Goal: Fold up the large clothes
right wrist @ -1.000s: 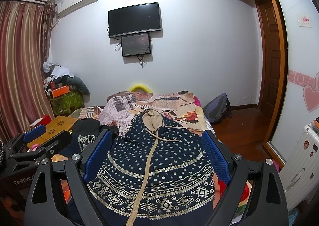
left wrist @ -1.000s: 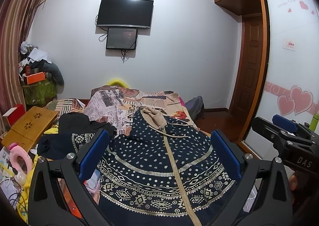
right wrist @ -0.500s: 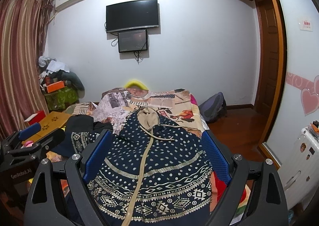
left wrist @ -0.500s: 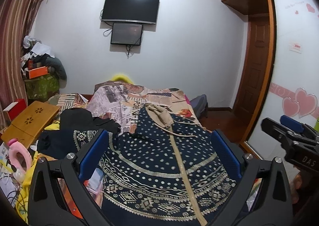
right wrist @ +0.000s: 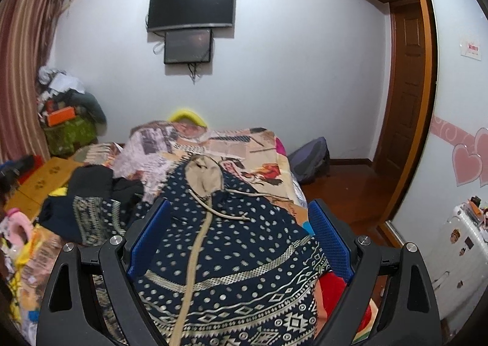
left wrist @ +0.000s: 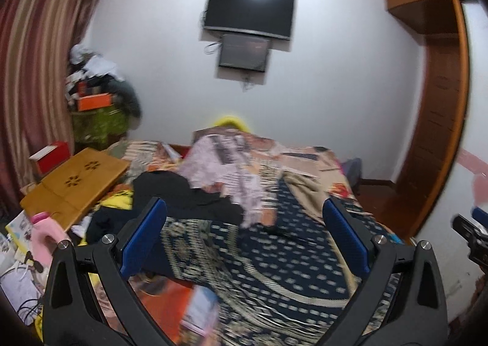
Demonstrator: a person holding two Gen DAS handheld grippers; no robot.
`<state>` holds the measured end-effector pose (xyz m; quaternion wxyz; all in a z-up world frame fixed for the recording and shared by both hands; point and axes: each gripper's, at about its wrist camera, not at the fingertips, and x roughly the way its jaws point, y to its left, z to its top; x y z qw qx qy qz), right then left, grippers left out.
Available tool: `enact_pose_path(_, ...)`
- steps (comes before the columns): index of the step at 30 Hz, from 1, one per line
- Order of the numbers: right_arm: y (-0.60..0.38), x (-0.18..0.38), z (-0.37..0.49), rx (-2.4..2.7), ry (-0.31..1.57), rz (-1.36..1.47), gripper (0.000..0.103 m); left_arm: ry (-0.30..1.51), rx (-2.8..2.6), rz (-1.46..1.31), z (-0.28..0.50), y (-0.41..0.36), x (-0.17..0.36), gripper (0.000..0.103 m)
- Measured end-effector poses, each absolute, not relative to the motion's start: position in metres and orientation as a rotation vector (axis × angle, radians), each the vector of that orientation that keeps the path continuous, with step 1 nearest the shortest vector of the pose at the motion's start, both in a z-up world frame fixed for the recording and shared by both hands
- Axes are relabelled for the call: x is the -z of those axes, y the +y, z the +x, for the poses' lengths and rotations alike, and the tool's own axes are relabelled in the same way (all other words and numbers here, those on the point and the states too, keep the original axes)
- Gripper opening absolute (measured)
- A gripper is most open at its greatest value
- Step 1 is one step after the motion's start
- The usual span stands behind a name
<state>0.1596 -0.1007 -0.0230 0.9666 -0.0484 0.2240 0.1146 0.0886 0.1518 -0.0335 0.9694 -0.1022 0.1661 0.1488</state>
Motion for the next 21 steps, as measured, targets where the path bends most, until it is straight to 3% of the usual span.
enact_pose_path(8,-0.089,0.049,0.205,-0.18,0.546,-0.116,0.089,0.391,-0.516,-0.435,0.106,0.277,0.092,0.103)
enact_pose_path(15,-0.084,0.072,0.235,-0.15,0.629,-0.109,0.089,0.569,-0.631,-0.615,0.114,0.365,0.169,0.1)
enact_pose_path(19,-0.08,0.089,0.248,-0.132,0.685,-0.127,0.089,0.69,-0.595,-0.74,0.12,0.396,0.216,0.075)
enact_pose_path(21,-0.077,0.094,0.252,-0.135,0.704,-0.125,0.089,0.735,-0.573,-0.81,0.121,0.408,0.238,0.069)
